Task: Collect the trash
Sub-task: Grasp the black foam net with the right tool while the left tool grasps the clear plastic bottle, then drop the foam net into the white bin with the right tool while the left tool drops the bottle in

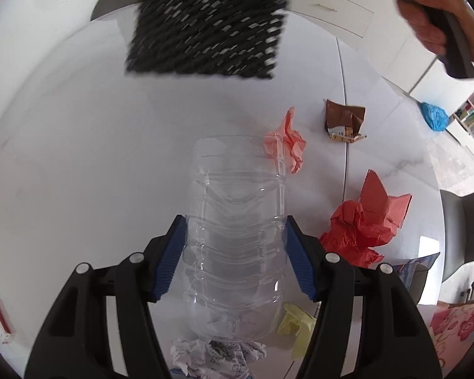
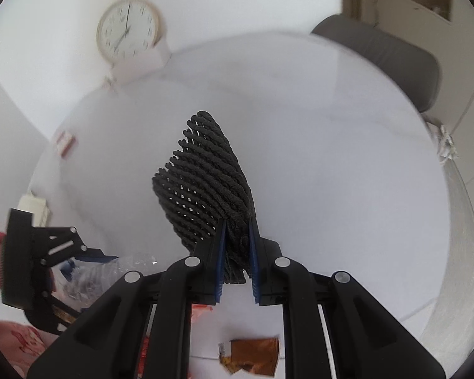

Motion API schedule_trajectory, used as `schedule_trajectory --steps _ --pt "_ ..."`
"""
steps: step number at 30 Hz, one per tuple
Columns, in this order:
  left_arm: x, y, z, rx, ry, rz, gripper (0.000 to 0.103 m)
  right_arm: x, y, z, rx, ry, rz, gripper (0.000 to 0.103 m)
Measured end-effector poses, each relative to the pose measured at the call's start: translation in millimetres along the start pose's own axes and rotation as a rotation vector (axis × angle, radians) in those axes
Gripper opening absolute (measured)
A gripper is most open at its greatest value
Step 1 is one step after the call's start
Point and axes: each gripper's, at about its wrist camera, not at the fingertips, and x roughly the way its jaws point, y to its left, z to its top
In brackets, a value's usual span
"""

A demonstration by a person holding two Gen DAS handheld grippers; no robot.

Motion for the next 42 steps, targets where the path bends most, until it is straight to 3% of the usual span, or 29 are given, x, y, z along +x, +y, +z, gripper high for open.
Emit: schedule_trajectory --steps 3,8,12,15,18,21,25,29,30,33,37,42 --pt "-25.1 -0.4 -1.1 -0.053 -0.036 0.022 0.060 -54.0 -1.0 -28.3 0.080 -0.107 -0.035 0.014" --pt "-82.2 -26.6 -5.2 -0.129 -0.115 0.060 0.060 -149.1 6.7 -123.1 0.273 -0.237 -0.103 0.014" --pt "-126.5 -74.0 -15.5 -0.141 -0.182 0.036 0.061 -206.6 9.9 -226.3 0.454 -0.232 -0.224 0.015" --pt "-143.6 -112.9 -23.1 -0.126 -0.197 -0.004 0.061 -218.4 14.3 -299.4 0.596 -0.185 -0.284 0.017" --pt "-153.0 -153.0 -31.9 -0.093 -0.201 -0.061 0.061 -211.5 11.9 -364.2 0.716 -0.121 -0.318 0.017" --pt "-151.9 -186.5 -37.5 -0.051 -0.190 -0.081 0.061 -178.8 3.7 -413.0 0.807 -0.050 -0.306 0.017" --pt "-144.7 -217.9 -41.3 -0.035 -0.160 -0.086 0.061 -111.1 2.1 -456.9 0.867 0.065 -0.282 0.017" --pt "-142.6 -246.6 -46.6 -0.006 -0.152 -0.067 0.061 -44.7 -3.0 -478.7 0.895 0.178 -0.254 0.018" --pt "-142.2 -250.5 -47.8 -0.003 -0.148 -0.064 0.061 -28.1 -5.0 -483.2 0.892 0.211 -0.254 0.021" --pt "-140.8 -267.5 -55.3 0.005 -0.133 -0.053 0.061 0.2 -11.1 -490.9 0.869 0.280 -0.275 0.062" --pt "-137.6 -283.4 -63.3 0.022 -0.117 -0.028 0.061 -4.3 -16.9 -499.5 0.859 0.281 -0.265 0.076" --pt "-128.1 -304.7 -63.3 0.061 -0.096 -0.032 0.061 -56.8 -10.5 -504.9 0.874 0.194 -0.330 0.090"
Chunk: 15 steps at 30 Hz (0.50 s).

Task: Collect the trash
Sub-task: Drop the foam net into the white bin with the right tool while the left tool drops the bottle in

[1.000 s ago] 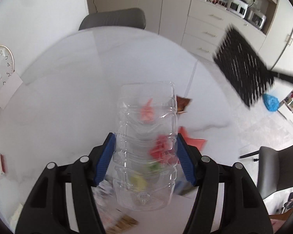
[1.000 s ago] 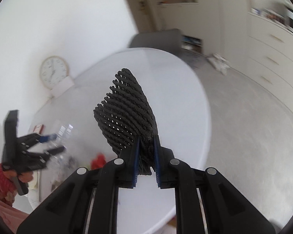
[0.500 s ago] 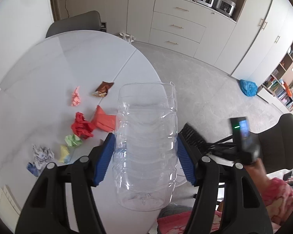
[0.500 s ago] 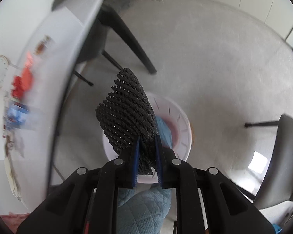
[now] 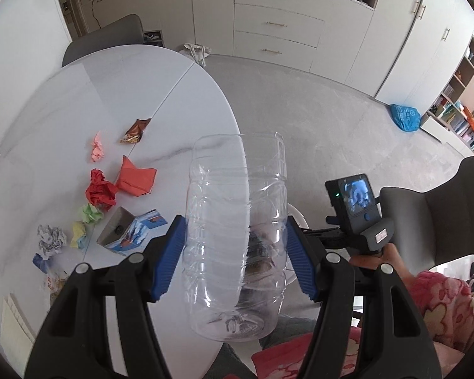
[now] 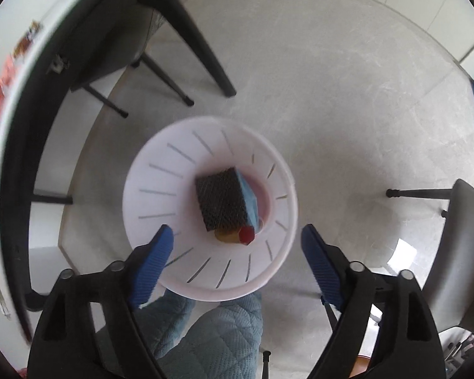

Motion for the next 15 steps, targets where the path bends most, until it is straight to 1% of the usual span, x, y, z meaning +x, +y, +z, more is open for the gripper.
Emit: schedule_trajectory --steps 2,6,7,9,13,15 --pt "9.1 -11.8 1.5 0.029 0.011 -0.014 0.061 -24.5 -8.5 2.6 0.018 -0.025 -0.031 0.092" --pt "34.3 -36.7 0.1 0.081 0.051 -0.042 0.061 -85.4 -26.3 4.6 0.049 -0.116 -0.045 0.100" --pt "45.1 -42.9 -1.1 0.091 0.070 -0.049 0.061 -102.7 -31.4 3.8 0.056 -0.144 -0.059 0.100" --pt "64.8 -51.4 -3.4 0.102 0.105 -0.055 0.061 -123.2 -39.9 3.4 0.067 -0.175 -0.071 0.100" --pt "104.8 -61.7 -6.2 0.109 0.171 -0.049 0.061 -146.7 -53.3 4.8 0.097 -0.195 -0.070 0.100" --pt "119.1 -64.2 -7.0 0.108 0.188 -0.046 0.062 -152.3 -56.6 5.1 0.098 -0.194 -0.068 0.100"
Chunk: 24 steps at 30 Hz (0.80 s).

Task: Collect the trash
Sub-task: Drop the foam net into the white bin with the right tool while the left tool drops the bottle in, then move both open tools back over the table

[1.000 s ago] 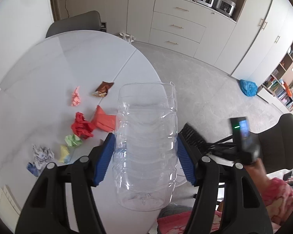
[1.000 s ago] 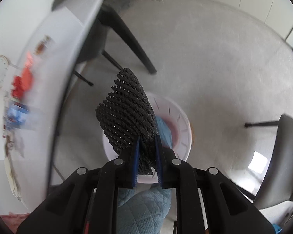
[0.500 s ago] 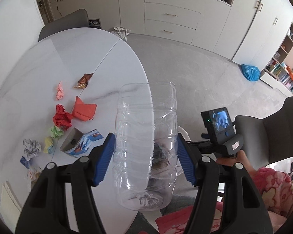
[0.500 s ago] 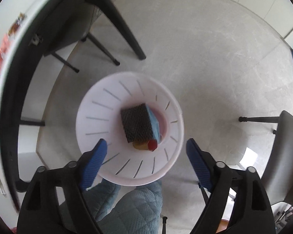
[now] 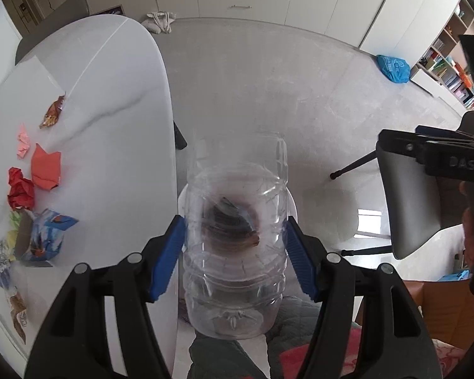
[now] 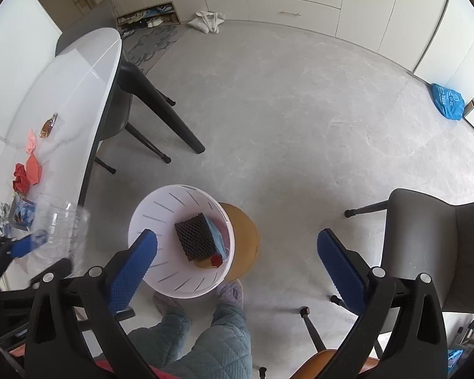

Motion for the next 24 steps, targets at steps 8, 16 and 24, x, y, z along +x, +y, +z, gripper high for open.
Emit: schedule_trajectory --steps 8,16,24 --pt "-21.4 4.9 7.7 -0.029 -0.071 -0.003 0.087 -7.8 9.2 7.5 -0.016 -0.011 0.038 0.100" --pt "-119.9 66.1 -4.2 -0.174 -0.248 0.086 0.095 -66.3 59.7 31.0 -0.125 -0.166 0.094 0.100" --pt "-177.9 134.6 -54.9 -0.312 -0.333 0.228 0.095 -95.1 125.6 38.4 -0.243 -0.255 0.175 0.100"
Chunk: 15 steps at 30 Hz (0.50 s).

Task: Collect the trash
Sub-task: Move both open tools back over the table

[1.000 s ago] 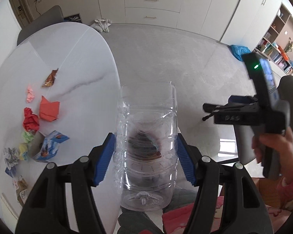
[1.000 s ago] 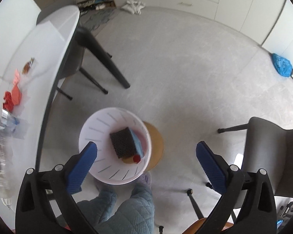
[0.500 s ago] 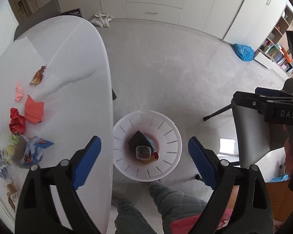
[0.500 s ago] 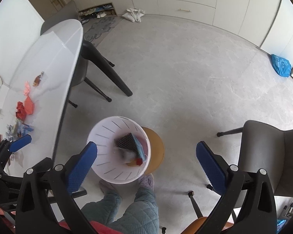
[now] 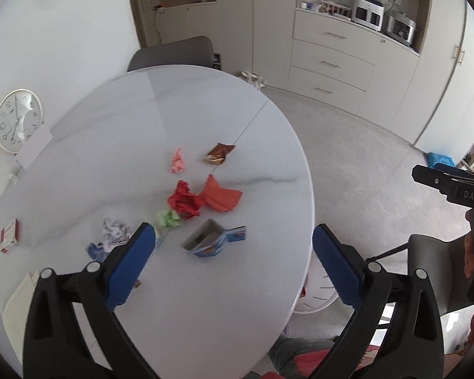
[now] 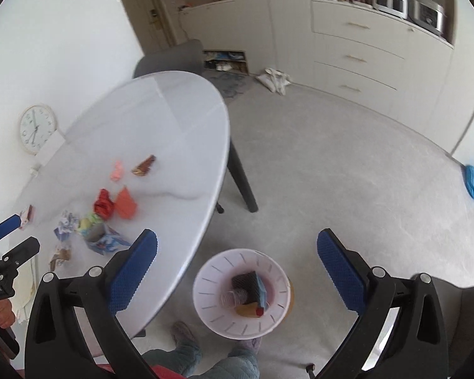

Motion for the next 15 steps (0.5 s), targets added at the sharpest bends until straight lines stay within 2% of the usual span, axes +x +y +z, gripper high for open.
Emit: schedule_trajectory --steps 9,15 --pt "-13.9 80.6 -33.9 -0.128 0.004 0.106 0.095 21.8 79.0 7.0 -0.124 0.039 0.108 0.100" --pt "-17.3 121.7 -52.7 -0.153 0.026 0.142 0.095 53.1 138.7 -2.4 -0.291 0.101 0.216 0.100"
